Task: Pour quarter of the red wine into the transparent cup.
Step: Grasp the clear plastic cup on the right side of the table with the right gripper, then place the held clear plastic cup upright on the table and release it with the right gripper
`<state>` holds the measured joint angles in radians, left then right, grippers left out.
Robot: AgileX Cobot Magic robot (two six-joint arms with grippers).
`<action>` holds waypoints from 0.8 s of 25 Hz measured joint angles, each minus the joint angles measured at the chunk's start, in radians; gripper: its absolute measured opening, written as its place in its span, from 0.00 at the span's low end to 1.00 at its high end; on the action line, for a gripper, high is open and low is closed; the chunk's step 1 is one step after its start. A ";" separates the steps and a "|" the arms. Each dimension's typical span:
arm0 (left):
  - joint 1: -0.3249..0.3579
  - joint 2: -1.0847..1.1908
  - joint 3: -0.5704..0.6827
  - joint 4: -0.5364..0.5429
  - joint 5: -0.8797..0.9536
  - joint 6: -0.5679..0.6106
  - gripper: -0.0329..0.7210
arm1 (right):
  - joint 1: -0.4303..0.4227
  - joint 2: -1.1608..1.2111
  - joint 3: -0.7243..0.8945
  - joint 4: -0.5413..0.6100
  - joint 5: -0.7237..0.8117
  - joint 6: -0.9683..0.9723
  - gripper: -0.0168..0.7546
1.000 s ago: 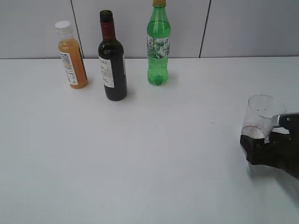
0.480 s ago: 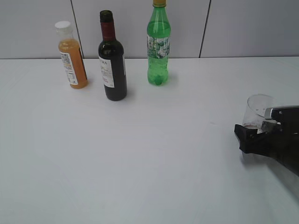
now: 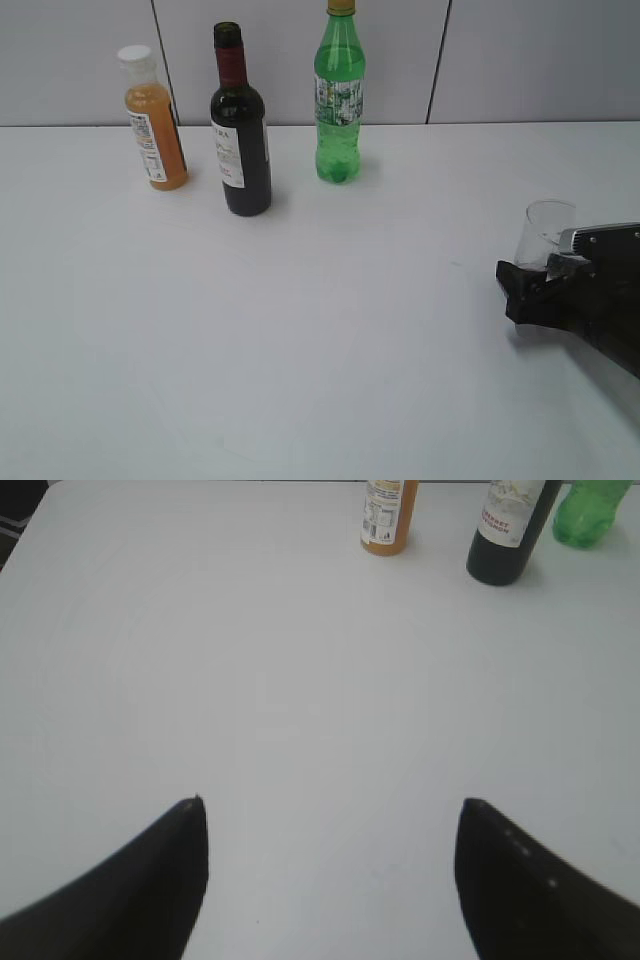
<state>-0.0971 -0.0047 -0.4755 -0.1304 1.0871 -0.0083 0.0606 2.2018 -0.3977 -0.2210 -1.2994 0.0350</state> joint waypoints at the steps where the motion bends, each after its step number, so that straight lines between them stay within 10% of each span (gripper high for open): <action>1: 0.000 0.000 0.000 0.000 0.000 0.000 0.82 | 0.000 0.000 0.000 -0.004 0.000 0.000 0.76; 12: 0.000 0.000 0.000 0.000 0.000 0.000 0.82 | 0.000 -0.079 -0.002 -0.058 0.071 -0.035 0.74; 20: 0.000 0.000 0.000 0.000 0.000 0.000 0.82 | 0.000 -0.124 -0.209 -0.522 0.117 0.077 0.74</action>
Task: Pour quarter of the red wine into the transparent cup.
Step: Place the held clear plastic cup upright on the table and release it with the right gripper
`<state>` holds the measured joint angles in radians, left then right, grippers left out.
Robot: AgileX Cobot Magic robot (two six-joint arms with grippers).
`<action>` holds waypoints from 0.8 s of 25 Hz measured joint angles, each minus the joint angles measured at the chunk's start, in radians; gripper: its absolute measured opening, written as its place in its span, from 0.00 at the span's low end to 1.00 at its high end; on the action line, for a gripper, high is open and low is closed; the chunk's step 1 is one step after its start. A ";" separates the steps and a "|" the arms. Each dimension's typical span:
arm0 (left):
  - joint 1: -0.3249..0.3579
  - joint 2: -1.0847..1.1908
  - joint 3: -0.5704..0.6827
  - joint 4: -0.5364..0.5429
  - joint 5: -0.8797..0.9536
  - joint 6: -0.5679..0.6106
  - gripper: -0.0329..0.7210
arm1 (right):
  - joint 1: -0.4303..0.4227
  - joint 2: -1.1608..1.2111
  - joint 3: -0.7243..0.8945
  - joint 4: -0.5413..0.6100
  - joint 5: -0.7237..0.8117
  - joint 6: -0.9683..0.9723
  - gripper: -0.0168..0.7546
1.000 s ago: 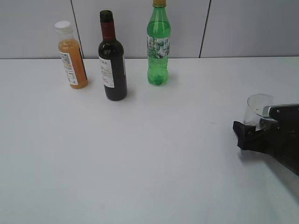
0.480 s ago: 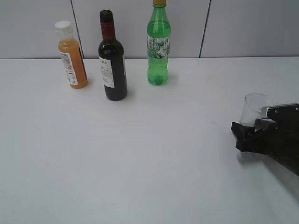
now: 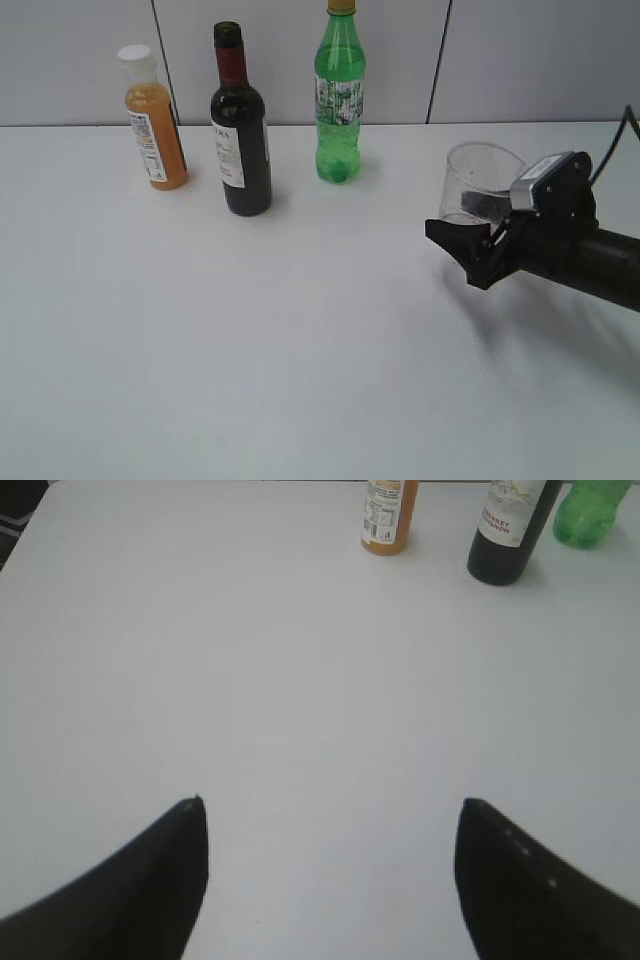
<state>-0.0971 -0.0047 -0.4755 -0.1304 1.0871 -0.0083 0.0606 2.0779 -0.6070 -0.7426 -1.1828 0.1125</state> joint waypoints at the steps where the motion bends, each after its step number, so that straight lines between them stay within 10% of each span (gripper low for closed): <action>1: 0.000 0.000 0.000 0.000 0.000 0.000 0.82 | 0.000 0.000 -0.036 -0.055 0.005 0.026 0.74; 7: 0.000 0.000 0.000 0.000 0.000 0.000 0.82 | 0.048 0.001 -0.197 -0.308 0.031 0.089 0.74; 20: 0.000 0.000 0.000 0.000 0.000 0.000 0.82 | 0.263 0.220 -0.503 -0.478 0.022 0.154 0.74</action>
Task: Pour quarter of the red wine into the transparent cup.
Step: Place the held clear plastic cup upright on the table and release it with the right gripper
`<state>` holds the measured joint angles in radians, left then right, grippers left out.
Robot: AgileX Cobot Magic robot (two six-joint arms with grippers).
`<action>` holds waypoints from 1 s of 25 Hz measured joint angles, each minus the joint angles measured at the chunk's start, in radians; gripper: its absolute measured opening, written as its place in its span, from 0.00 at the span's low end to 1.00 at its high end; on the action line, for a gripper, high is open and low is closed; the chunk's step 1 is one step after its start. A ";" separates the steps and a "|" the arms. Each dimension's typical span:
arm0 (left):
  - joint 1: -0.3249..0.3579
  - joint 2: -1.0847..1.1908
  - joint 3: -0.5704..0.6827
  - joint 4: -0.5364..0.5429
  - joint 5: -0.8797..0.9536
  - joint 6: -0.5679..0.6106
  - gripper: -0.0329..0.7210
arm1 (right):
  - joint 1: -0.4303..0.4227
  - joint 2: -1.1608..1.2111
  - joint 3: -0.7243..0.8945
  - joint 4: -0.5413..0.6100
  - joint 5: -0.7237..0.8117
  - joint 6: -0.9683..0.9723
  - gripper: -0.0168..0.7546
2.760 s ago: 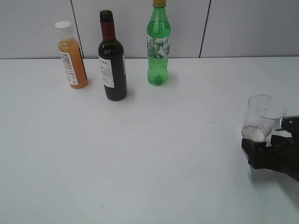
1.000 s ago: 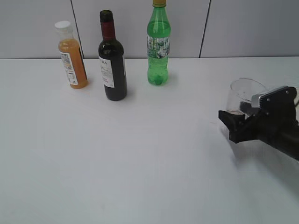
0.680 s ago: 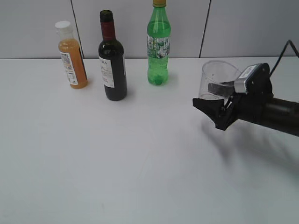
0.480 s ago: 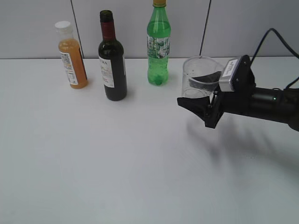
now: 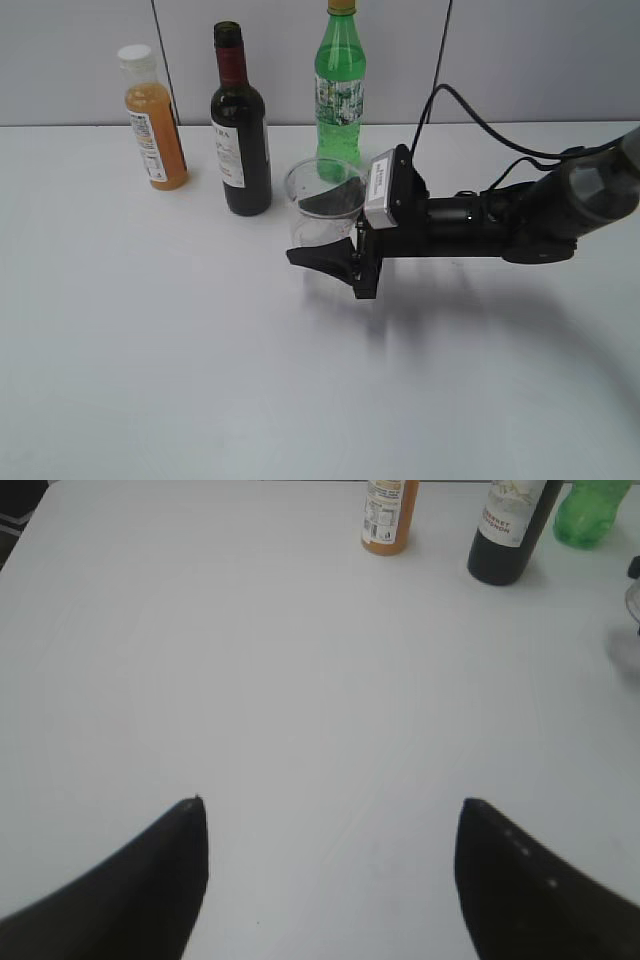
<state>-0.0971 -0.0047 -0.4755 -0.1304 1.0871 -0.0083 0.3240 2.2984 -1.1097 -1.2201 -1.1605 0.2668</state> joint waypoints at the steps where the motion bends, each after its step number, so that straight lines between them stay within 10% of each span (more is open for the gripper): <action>1: 0.000 0.000 0.000 0.000 0.000 0.000 0.82 | 0.013 0.014 -0.027 -0.015 0.000 0.014 0.74; 25: 0.000 0.000 0.000 0.000 0.000 0.000 0.82 | 0.082 0.216 -0.303 -0.250 0.028 0.259 0.74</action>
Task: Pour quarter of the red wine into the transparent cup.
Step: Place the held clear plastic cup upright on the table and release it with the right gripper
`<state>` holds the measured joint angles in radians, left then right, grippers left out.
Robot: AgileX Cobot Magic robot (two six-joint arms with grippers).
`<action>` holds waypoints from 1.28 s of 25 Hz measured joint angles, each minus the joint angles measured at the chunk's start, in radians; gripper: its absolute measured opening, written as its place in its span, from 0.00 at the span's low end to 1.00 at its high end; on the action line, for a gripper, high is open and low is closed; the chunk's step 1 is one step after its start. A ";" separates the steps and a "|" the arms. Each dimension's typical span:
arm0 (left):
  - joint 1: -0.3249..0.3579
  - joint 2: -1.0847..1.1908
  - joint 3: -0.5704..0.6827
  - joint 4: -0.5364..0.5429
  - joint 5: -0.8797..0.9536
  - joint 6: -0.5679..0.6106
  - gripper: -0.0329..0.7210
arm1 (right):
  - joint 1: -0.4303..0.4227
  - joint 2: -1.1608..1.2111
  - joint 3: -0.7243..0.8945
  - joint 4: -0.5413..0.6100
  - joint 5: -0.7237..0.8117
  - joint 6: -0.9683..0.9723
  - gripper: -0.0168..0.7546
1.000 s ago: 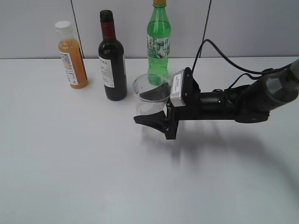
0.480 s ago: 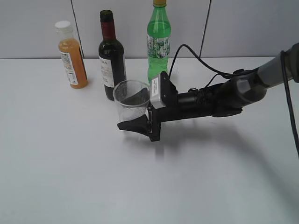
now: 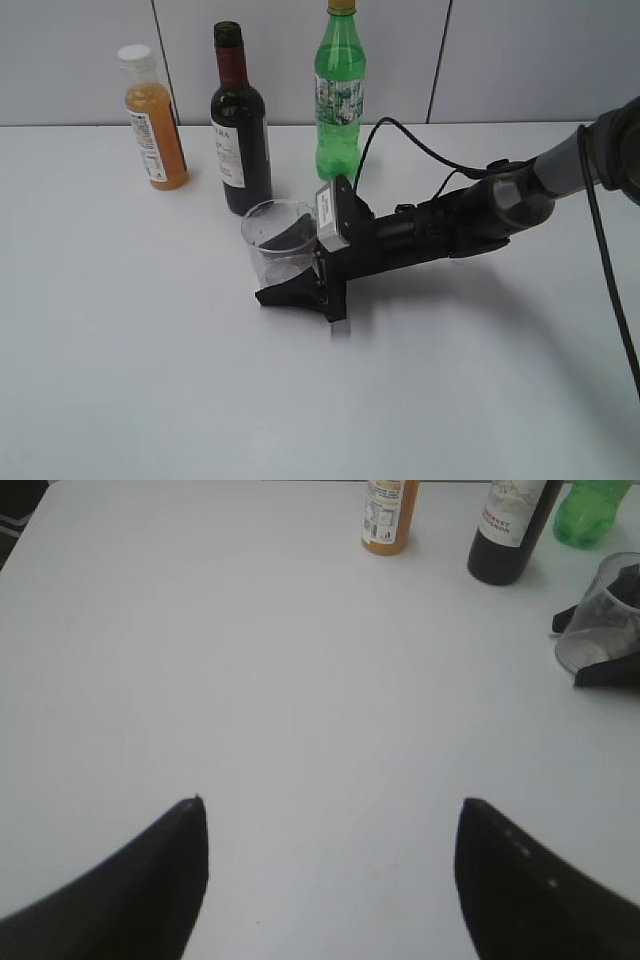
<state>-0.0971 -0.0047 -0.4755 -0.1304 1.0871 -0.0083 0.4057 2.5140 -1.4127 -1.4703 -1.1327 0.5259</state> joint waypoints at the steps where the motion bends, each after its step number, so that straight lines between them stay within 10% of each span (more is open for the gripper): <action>1: 0.000 0.000 0.000 0.000 0.000 0.000 0.82 | 0.000 0.000 -0.002 -0.007 -0.001 0.007 0.74; 8: 0.000 0.000 0.000 0.000 0.000 0.000 0.82 | 0.000 0.002 -0.003 -0.022 -0.003 0.040 0.87; 32: 0.000 0.000 0.000 0.000 0.000 0.000 0.82 | -0.207 -0.087 0.182 -0.054 -0.026 0.038 0.89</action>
<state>-0.0971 -0.0047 -0.4755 -0.1304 1.0871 -0.0083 0.1987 2.4265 -1.2305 -1.5246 -1.1582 0.5637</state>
